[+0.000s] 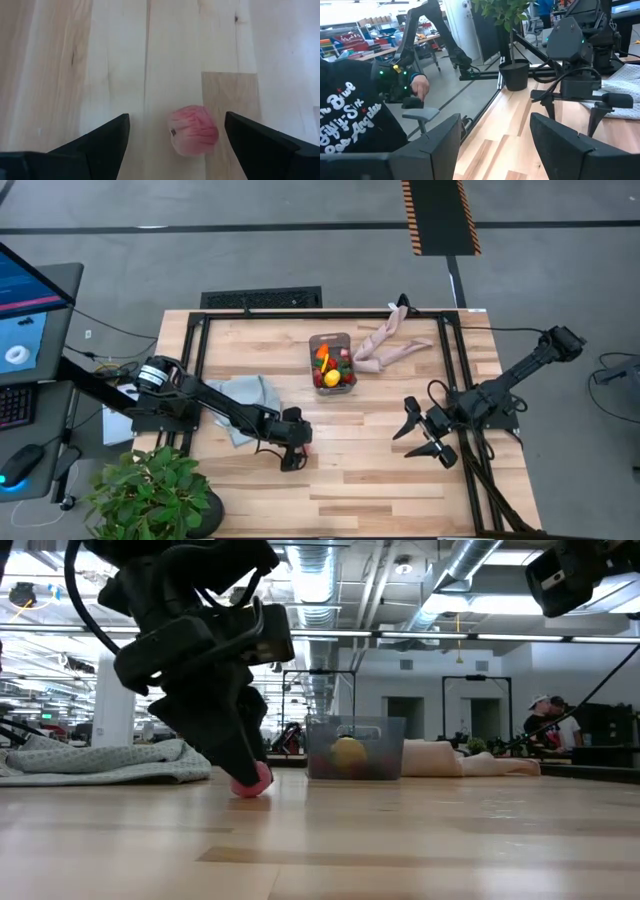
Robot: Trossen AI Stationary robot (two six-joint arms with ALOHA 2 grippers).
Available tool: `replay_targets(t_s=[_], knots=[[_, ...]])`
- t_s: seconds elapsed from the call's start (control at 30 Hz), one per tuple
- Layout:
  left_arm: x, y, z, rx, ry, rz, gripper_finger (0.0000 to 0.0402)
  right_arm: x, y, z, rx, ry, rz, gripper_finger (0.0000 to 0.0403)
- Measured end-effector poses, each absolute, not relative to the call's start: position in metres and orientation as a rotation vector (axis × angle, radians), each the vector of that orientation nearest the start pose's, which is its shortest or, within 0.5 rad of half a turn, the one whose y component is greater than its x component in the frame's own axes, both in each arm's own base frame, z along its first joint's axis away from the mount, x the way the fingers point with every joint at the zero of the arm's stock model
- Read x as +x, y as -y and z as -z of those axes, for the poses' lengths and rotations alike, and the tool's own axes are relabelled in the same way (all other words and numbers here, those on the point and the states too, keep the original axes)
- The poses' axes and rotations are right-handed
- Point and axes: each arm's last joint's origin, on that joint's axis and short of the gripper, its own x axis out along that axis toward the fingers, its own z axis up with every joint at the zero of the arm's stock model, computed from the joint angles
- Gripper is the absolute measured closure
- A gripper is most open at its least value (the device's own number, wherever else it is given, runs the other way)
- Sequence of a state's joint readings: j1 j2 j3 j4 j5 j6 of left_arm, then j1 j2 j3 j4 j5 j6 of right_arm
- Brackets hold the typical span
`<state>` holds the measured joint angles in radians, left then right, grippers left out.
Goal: Pick and placing Produce into tupperware
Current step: Put the pink peach into the black bin
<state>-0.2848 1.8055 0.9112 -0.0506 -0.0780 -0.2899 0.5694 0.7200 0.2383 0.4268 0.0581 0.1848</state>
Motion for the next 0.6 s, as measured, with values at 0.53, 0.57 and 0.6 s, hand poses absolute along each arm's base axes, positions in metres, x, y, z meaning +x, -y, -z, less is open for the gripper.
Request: replay_targets(t_s=[0.53, 0.57, 0.6], knots=[[0.3278, 0.0878, -0.1217, -0.100, -0.967, 0.008, 0.0257, 0.1383, -0.0864, -0.2120, 0.163, -0.102, -0.503, 0.0143], [0.3290, 0.0872, -0.1227, -0.097, -0.966, 0.006, 0.0269, 0.1383, -0.0864, -0.2119, 0.163, -0.102, -0.501, 0.0143], [0.3307, 0.0863, -0.1236, -0.091, -0.963, 0.005, 0.0279, 0.1384, -0.0862, -0.2120, 0.163, -0.101, -0.496, 0.0143]])
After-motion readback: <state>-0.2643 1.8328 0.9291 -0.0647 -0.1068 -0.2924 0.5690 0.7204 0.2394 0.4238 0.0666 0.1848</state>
